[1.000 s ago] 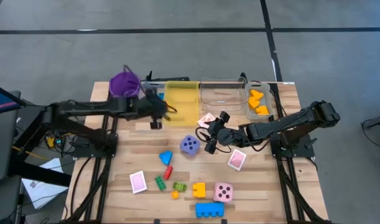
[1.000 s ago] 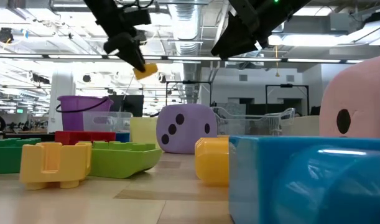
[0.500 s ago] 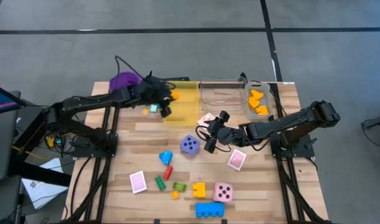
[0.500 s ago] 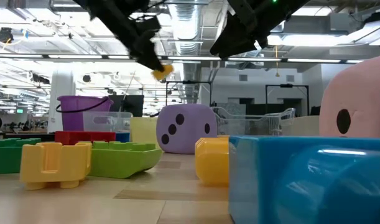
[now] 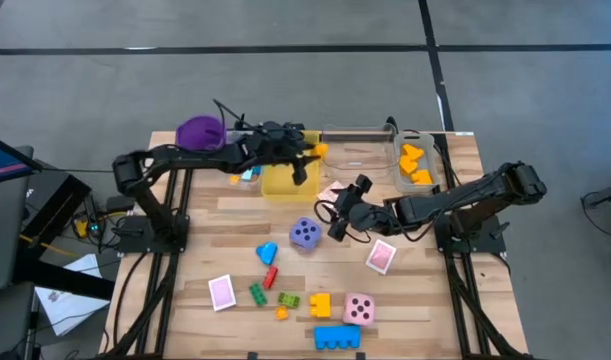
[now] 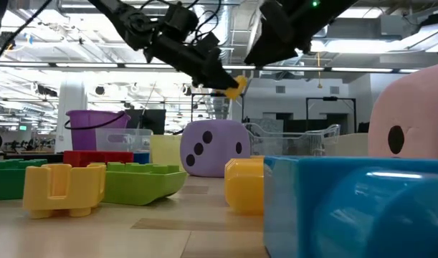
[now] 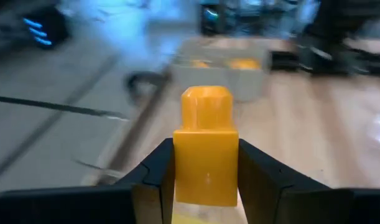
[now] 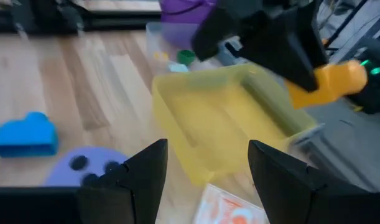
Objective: Pick & Place Toys
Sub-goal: Put the large yellow game piece into the gray bin
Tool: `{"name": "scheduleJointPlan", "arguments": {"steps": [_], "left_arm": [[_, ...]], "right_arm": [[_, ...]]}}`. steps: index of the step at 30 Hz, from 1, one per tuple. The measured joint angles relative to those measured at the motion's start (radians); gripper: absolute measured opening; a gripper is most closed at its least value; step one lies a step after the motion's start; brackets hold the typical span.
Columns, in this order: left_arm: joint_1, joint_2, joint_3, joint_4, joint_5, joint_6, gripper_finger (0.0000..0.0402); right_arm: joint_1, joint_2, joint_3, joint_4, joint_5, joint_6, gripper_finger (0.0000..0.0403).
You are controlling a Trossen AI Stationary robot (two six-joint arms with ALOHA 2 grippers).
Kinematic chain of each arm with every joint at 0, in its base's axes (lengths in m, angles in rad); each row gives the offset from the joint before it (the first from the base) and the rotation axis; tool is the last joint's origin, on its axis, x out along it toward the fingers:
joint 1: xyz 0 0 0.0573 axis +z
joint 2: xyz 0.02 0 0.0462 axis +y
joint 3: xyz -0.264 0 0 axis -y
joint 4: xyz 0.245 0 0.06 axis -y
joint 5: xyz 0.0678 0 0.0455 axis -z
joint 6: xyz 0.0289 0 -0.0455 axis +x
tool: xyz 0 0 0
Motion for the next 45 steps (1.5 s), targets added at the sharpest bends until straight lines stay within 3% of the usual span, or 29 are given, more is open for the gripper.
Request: {"name": "scheduleJointPlan", "arguments": {"steps": [4,14,20,32,38,45], "left_arm": [[-0.014,-0.032,-0.002,-0.118,0.118,-0.001,0.0113],[-0.113,-0.165,-0.002,-0.409,0.213,-0.026,0.0113],[-0.187,-0.172,-0.002,-0.408,0.244,-0.101,0.0113],[-0.245,-0.172,-0.002,-0.475,0.248,-0.198,0.0113],[-0.251,-0.172,-0.002,-0.474,0.313,-0.231,0.0113],[-0.265,-0.172,-0.002,-0.464,0.356,-0.241,0.0113]], "right_arm": [[0.0,0.0,0.0,-0.027,0.006,-0.086,0.0217],[0.023,0.0,0.0,0.023,-0.04,-0.291,0.0217],[0.022,0.0,0.0,0.083,-0.21,-0.398,0.0217],[0.027,0.0,0.0,0.102,-0.211,-0.503,0.0217],[0.027,0.0,0.0,0.077,-0.295,-0.651,0.0217],[0.026,0.0,0.0,0.084,-0.299,-0.709,0.0217]]}}
